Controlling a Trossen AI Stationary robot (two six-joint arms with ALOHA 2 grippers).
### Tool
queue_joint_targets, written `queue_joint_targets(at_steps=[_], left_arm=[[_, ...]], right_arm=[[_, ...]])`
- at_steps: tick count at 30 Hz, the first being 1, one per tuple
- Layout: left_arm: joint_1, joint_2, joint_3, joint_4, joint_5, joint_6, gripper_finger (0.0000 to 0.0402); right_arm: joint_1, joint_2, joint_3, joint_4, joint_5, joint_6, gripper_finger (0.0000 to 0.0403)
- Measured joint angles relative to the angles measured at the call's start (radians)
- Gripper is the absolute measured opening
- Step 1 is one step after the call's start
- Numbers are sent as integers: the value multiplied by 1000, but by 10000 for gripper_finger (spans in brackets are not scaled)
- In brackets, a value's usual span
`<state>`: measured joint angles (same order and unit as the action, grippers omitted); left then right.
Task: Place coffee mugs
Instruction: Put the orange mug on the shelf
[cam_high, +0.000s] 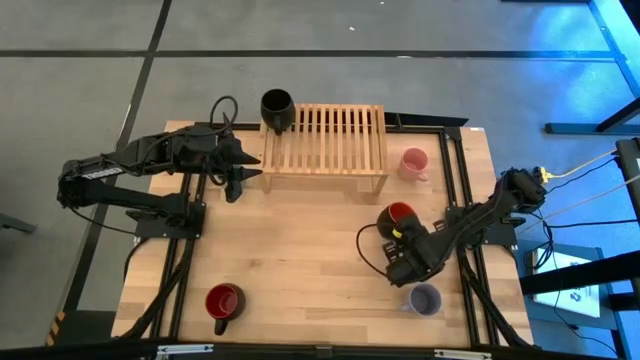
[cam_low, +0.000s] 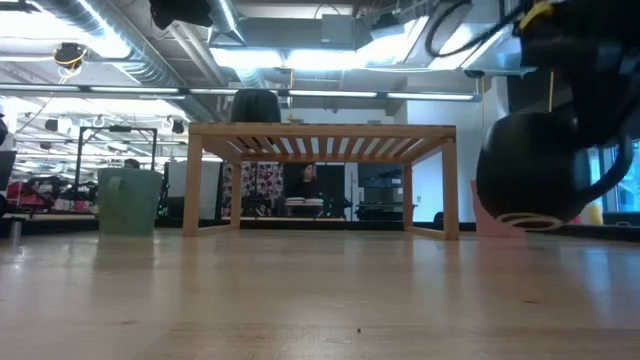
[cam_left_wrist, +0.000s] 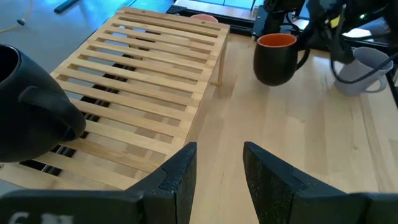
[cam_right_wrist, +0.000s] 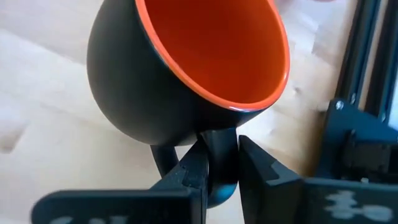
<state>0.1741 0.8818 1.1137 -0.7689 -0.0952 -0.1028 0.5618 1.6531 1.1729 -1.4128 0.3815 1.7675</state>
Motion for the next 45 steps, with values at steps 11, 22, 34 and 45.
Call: queue_joint_targets(at_steps=[11,22,34,45], left_arm=[[0,0,0,0,0,0,126],[0,0,0,0,0,0,126],[0,0,0,-8,7,0,126],[0,0,0,-8,8,0,126]], right_arm=[[-61,74,-4,72,57,-97,65],[-73,66,17,101,66,-101,112],[-21,-209,27,123,64,-236,221],[145,-555,-399,518,121,-286,207]])
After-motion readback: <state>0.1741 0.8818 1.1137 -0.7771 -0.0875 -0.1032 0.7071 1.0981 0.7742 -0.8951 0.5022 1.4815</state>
